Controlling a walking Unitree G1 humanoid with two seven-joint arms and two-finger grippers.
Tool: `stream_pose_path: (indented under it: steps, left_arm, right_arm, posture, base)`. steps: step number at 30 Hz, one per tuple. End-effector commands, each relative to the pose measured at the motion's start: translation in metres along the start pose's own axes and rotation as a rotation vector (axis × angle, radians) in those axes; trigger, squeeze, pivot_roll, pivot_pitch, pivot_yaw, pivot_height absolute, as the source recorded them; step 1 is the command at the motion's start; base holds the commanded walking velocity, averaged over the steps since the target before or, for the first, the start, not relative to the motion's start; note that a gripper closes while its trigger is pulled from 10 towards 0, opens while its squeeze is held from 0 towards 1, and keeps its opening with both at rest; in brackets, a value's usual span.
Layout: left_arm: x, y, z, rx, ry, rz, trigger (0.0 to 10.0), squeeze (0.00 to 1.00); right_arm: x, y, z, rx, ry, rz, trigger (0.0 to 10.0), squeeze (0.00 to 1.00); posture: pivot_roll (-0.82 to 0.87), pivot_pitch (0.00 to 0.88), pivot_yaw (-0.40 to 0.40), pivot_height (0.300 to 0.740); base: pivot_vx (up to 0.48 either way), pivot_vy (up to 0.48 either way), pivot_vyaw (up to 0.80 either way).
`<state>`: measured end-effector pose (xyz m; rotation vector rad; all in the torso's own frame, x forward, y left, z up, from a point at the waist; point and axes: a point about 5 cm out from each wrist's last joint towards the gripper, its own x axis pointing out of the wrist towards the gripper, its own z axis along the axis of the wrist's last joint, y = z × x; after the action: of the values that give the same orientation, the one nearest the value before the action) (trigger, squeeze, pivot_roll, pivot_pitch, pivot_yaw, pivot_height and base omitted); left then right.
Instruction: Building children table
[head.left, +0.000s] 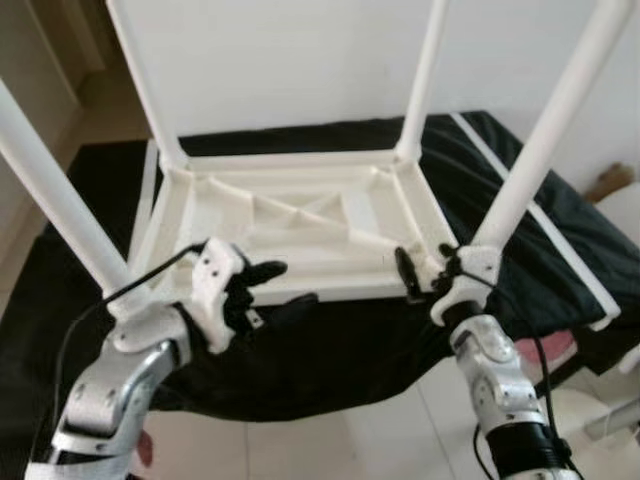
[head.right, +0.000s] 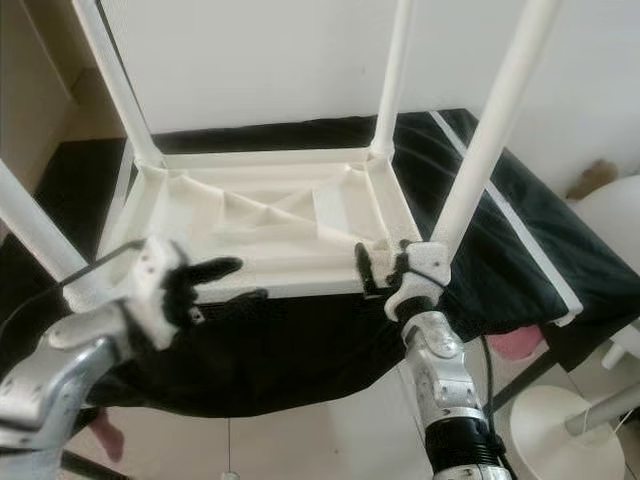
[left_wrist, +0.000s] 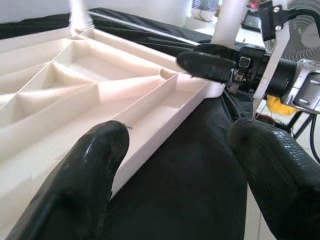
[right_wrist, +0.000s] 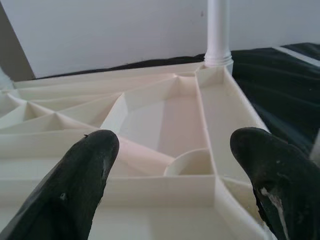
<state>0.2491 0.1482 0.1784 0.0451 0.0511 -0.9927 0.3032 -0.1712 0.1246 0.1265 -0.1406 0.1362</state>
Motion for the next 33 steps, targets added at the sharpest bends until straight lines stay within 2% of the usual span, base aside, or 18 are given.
stream_pose_path:
  steps: [1,2,3,4,5,6,8,12,14,17,20,21,22,26,28,31,33]
  left_arm:
    - [-0.004,-0.001,0.004,0.002,-0.006,-0.016,10.0,0.0]
    - [-0.006,-0.001,0.004,0.001,-0.005,-0.013,10.0,0.0]
    - [-0.014,-0.001,0.0,-0.011,0.02,-0.015,10.0,0.0]
    - [-0.014,-0.001,0.0,-0.011,0.02,-0.015,10.0,0.0]
    - [-0.026,0.0,-0.004,-0.016,0.06,-0.022,10.0,0.0]
    - [-0.026,0.0,-0.004,-0.016,0.06,-0.022,10.0,0.0]
    - [-0.049,0.005,-0.008,-0.029,0.126,-0.012,10.0,0.0]
    - [-0.069,0.011,-0.009,-0.032,0.178,0.032,10.0,0.0]
    - [-0.089,0.016,-0.013,-0.046,0.221,0.092,10.0,0.0]
    - [-0.095,0.016,-0.014,-0.047,0.232,0.106,10.0,0.0]
    - [-0.114,0.025,-0.016,-0.048,0.27,0.186,10.0,0.0]
    - [-0.114,0.025,-0.016,-0.048,0.27,0.186,10.0,0.0]
    - [-0.124,0.029,-0.018,-0.048,0.292,0.223,10.0,0.0]
    - [-0.131,0.031,-0.018,-0.048,0.311,0.242,10.0,0.0]
    - [-0.147,0.044,-0.019,-0.029,0.346,0.319,10.0,0.0]
    - [-0.15,0.05,-0.019,-0.025,0.343,0.347,10.0,0.0]
    - [-0.143,0.054,-0.019,-0.018,0.324,0.335,10.0,0.0]
  right_arm:
    - [-0.001,-0.008,0.001,0.009,-0.009,-0.036,10.0,0.0]
    - [-0.001,-0.009,0.001,0.012,-0.011,-0.041,10.0,0.0]
    - [-0.003,-0.016,0.002,0.002,-0.013,-0.057,10.0,0.0]
    - [-0.003,-0.016,0.002,0.002,-0.013,-0.057,10.0,0.0]
    - [-0.004,-0.025,0.003,-0.018,-0.012,-0.077,10.0,0.0]
    - [-0.004,-0.025,0.003,-0.018,-0.012,-0.077,10.0,0.0]
    - [-0.005,-0.042,0.008,-0.049,-0.016,-0.111,10.0,0.0]
    - [-0.004,-0.056,0.013,-0.072,-0.027,-0.139,10.0,0.0]
    - [-0.005,-0.069,0.019,-0.098,-0.034,-0.165,10.0,0.0]
    - [-0.005,-0.072,0.021,-0.104,-0.037,-0.17,10.0,0.0]
    - [-0.004,-0.078,0.023,-0.114,-0.036,-0.178,10.0,0.0]
    - [-0.004,-0.078,0.023,-0.114,-0.036,-0.178,10.0,0.0]
    - [-0.001,-0.077,0.024,-0.114,-0.038,-0.173,10.0,0.0]
    - [0.001,-0.074,0.024,-0.112,-0.042,-0.162,10.0,0.0]
    - [0.005,-0.062,0.02,-0.092,-0.04,-0.115,10.0,0.0]
    - [0.006,-0.056,0.017,-0.079,-0.034,-0.097,10.0,0.0]
    - [0.004,-0.046,0.01,-0.063,-0.016,-0.051,10.0,0.0]
  posture:
    - [0.1,0.0,-0.017,0.74]
    - [0.1,0.0,-0.017,0.74]
    - [0.1,0.0,-0.008,0.74]
    - [0.1,0.0,-0.008,0.74]
    - [0.09,0.0,-0.006,0.74]
    - [0.09,0.0,-0.006,0.74]
    - [0.09,0.0,-0.001,0.74]
    - [0.09,0.0,0.002,0.74]
    - [0.09,0.0,0.008,0.74]
    - [0.09,0.0,0.008,0.74]
    - [0.1,0.0,0.0,0.74]
    - [0.1,0.0,0.0,0.74]
    - [0.1,0.0,-0.002,0.74]
    - [0.1,0.0,-0.008,0.74]
    - [0.1,0.0,-0.009,0.74]
    - [0.11,0.0,-0.012,0.74]
    - [0.11,0.0,-0.005,0.74]
  base:
    - [0.0,0.0,0.0]
    - [0.0,0.0,0.0]
    - [0.0,0.0,0.0]
    - [0.0,0.0,0.0]
    - [0.0,0.0,0.0]
    - [0.0,0.0,0.0]
    - [0.0,0.0,0.0]
    - [0.0,0.0,0.0]
    - [0.0,0.0,0.0]
    - [0.0,0.0,0.0]
    - [0.0,0.0,0.0]
    - [0.0,0.0,0.0]
    - [0.0,0.0,0.0]
    - [0.0,0.0,0.0]
    - [0.0,0.0,0.0]
    - [0.0,0.0,0.0]
    - [0.0,0.0,0.0]
